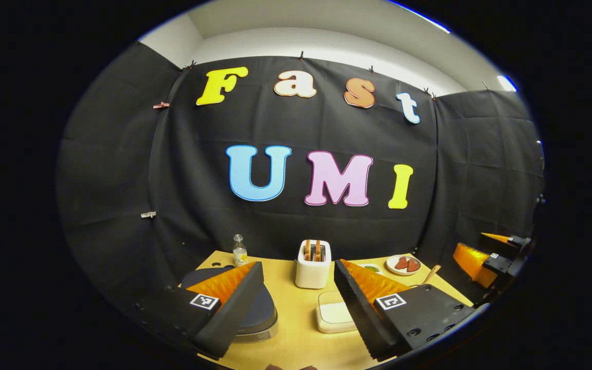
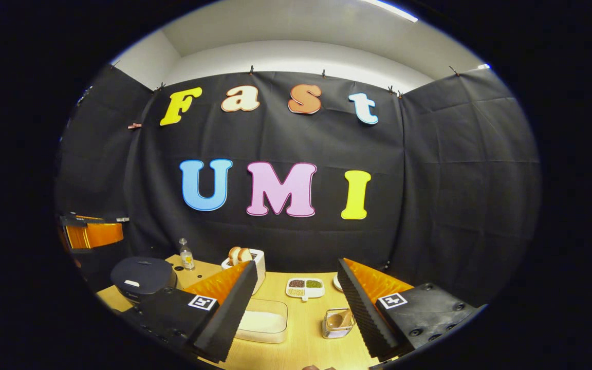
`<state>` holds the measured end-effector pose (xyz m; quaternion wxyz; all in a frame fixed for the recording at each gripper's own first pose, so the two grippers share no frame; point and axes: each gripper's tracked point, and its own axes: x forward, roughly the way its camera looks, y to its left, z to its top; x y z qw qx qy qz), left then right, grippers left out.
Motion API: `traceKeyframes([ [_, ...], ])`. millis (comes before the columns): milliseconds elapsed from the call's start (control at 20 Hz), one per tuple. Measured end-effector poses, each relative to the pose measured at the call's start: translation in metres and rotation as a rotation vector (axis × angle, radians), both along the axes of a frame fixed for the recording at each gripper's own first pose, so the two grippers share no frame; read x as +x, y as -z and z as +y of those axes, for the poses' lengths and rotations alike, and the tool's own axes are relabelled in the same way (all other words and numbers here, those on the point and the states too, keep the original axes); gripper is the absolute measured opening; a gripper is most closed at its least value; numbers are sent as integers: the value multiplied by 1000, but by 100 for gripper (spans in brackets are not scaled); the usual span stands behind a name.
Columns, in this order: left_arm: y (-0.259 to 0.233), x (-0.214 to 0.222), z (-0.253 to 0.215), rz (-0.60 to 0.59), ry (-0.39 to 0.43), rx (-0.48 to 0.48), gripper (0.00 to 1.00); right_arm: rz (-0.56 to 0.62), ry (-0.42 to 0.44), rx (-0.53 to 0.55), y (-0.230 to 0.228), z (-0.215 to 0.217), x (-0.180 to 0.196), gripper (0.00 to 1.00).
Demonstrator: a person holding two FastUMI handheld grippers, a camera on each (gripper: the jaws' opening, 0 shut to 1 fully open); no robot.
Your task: Close the left gripper, press the button to open the rice cooker; take a wooden spoon from the chopstick holder with the right hand, scoop a spoonful of rice and pour it into the rice cooker, then put the wooden spoon back into the chopstick holder.
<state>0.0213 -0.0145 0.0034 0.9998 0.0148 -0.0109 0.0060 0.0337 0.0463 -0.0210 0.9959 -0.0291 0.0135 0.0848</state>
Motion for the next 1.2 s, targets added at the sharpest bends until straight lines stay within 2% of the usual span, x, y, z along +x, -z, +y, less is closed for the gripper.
traceKeyframes([
  [300,-6,3,4,-5,-28,-32,95,22,22,1,10,-13,-1,98],
  [500,-4,9,26,33,-68,-51,95,24,39,-4,9,-27,1,98],
  [600,-5,12,40,45,-94,-78,92,22,52,2,7,-34,6,98],
  [700,3,17,53,74,-108,-99,81,20,63,9,5,-40,10,98],
  [750,7,20,64,88,-121,-103,70,19,66,8,3,-42,11,98],
  [850,14,27,80,117,-129,-116,55,12,75,2,2,-49,13,98],
  [900,18,30,87,136,-129,-126,55,12,82,-1,2,-53,14,98],
  [950,24,34,95,154,-135,-137,42,17,88,-1,3,-54,13,98],
  [1150,57,43,123,237,-137,-181,10,48,111,10,13,-61,8,98],
  [1200,62,44,128,255,-121,-194,9,51,118,7,15,-61,5,98],
])
